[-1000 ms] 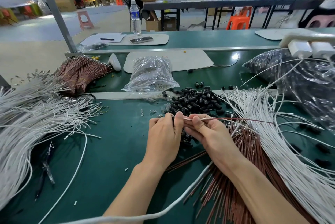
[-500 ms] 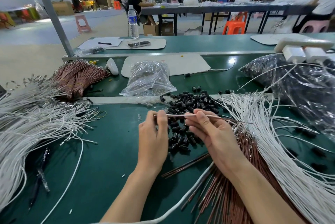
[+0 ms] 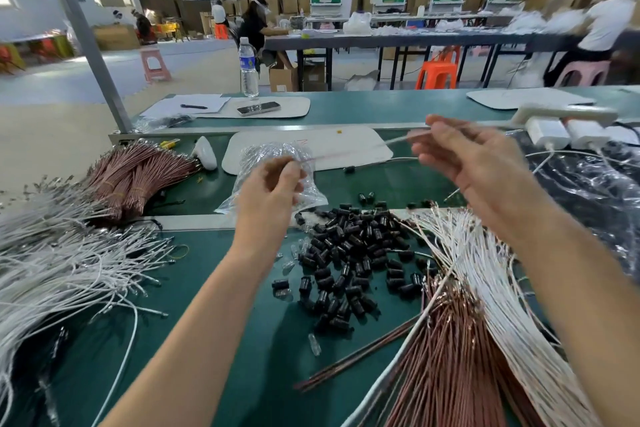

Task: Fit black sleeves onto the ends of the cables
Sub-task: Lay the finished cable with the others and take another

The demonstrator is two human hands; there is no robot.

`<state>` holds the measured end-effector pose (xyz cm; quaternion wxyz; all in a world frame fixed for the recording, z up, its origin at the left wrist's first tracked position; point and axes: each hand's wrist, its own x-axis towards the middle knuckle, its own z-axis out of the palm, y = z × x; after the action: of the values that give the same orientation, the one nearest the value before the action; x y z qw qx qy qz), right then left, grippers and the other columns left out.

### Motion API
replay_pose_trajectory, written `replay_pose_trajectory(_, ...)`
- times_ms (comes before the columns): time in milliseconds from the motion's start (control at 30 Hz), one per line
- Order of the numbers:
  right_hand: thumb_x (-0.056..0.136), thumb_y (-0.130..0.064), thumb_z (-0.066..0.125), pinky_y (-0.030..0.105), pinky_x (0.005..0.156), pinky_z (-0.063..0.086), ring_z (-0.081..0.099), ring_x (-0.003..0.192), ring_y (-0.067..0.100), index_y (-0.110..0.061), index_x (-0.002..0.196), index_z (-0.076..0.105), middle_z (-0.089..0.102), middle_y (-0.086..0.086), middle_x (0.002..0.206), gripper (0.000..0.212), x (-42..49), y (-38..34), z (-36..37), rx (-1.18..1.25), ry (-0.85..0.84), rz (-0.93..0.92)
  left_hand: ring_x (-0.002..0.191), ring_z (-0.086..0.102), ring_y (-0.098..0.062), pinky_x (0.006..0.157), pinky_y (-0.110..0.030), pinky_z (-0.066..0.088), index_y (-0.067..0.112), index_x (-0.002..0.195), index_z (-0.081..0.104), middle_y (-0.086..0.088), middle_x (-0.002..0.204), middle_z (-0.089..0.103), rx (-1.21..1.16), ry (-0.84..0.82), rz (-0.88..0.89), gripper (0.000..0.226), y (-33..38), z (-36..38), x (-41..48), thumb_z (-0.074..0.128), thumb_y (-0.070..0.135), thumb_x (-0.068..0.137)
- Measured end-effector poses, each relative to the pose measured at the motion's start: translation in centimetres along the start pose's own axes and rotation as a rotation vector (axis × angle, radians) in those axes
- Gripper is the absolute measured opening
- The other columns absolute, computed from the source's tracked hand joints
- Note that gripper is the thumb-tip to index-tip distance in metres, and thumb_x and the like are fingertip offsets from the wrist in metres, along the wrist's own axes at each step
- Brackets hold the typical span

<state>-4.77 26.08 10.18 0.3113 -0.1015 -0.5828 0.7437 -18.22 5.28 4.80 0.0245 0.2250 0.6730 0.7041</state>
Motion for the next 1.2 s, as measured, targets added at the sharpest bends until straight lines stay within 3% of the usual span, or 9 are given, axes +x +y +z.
replay_pose_trajectory(133,0.104,-0.01,0.052,0.023,0.08,0.06,0.073,0.088,0.018,0.003,0.11,0.063,0.076,0.017,0.099,0.018,7.2,-1.1,-2.0,-0.103,0.066,0.075,0.075,0.066,-0.005,0.072,-0.021,0.056,0.021,0.105,0.061,0.003,0.096,0.071,0.103,-0.046,-0.013,0.006,0.1,5.0,6.6,0.055,0.018,0.104)
replay_pose_trajectory(233,0.103,-0.024,0.056,0.032,0.102,0.052,0.068,0.109,0.029,0.005,0.147,0.038,0.054,0.034,0.124,0.056,9.4,1.7,-4.7,-0.254,0.092,0.34,0.07,0.065,-0.014,0.08,-0.034,0.061,0.005,0.123,0.057,-0.012,0.109,0.067,0.081,-0.099,-0.211,0.019,-2.4,8.6,10.3,0.054,0.007,0.104)
replay_pose_trajectory(367,0.104,-0.023,0.055,0.04,0.116,0.039,0.066,0.114,0.032,0.006,0.151,0.03,0.063,0.031,0.105,0.061,8.5,5.7,-7.4,-0.287,0.135,0.508,0.076,0.066,-0.019,0.082,-0.036,0.062,0.001,0.151,0.035,-0.021,0.129,0.057,0.223,-0.194,-0.406,0.051,-5.9,10.6,11.3,0.051,0.001,0.103)
replay_pose_trajectory(533,0.103,-0.006,0.052,0.024,0.077,0.062,0.073,0.095,0.022,0.011,0.136,0.049,0.069,0.022,0.114,0.037,7.6,6.5,-8.8,-0.179,0.182,0.34,0.084,0.07,-0.021,0.088,-0.04,0.061,0.001,0.14,0.047,-0.01,0.114,0.061,0.249,-0.219,-0.231,0.036,-6.2,9.6,10.4,0.049,0.009,0.105)
replay_pose_trajectory(667,0.106,-0.01,0.048,0.023,0.074,0.06,0.074,0.094,0.021,-0.003,0.125,0.061,0.074,0.015,0.109,0.024,6.2,5.8,-8.0,-0.225,0.137,0.258,0.068,0.069,-0.009,0.066,-0.024,0.06,0.008,0.122,0.056,-0.007,0.098,0.068,0.288,-0.322,-0.108,0.019,-3.7,7.1,7.9,0.051,0.014,0.105)
replay_pose_trajectory(800,0.108,-0.007,0.041,0.024,0.07,0.06,0.075,0.084,0.019,-0.01,0.117,0.062,0.076,0.012,0.101,0.023,3.9,5.4,-6.1,-0.238,0.133,0.216,0.058,0.056,-0.011,0.053,-0.023,0.048,0.02,0.091,0.064,0.002,0.078,0.067,0.706,-0.673,0.028,0.02,-1.7,6.2,2.2,0.052,0.03,0.104)
replay_pose_trajectory(933,0.107,-0.006,0.04,0.027,0.068,0.06,0.073,0.079,0.018,-0.012,0.118,0.061,0.077,0.009,0.097,0.025,1.6,5.5,-4.6,-0.239,0.143,0.229,0.064,0.068,-0.018,0.058,-0.027,0.055,0.013,0.097,0.07,-0.003,0.086,0.074,1.094,-1.042,-0.052,0.032,-0.2,8.3,-2.6,0.052,0.038,0.104)
replay_pose_trajectory(1067,0.106,-0.008,0.041,0.027,0.07,0.06,0.071,0.079,0.017,-0.015,0.118,0.062,0.077,0.006,0.098,0.025,-0.9,5.7,-4.0,-0.281,0.142,0.242,0.058,0.065,-0.021,0.058,-0.027,0.055,0.007,0.12,0.067,-0.009,0.083,0.073,1.28,-1.198,-0.097,0.027,0.6,9.1,-5.1,0.057,0.026,0.102)
replay_pose_trajectory(1200,0.105,-0.008,0.042,0.025,0.067,0.059,0.07,0.076,0.015,-0.016,0.118,0.062,0.077,0.005,0.098,0.025,-2.6,6.4,-3.5,-0.313,0.134,0.255,0.063,0.061,-0.03,0.064,-0.037,0.053,0.008,0.075,0.057,-0.006,0.064,0.058,1.385,-1.206,0.024,0.026,0.8,9.2,-6.7,0.064,0.022,0.096)
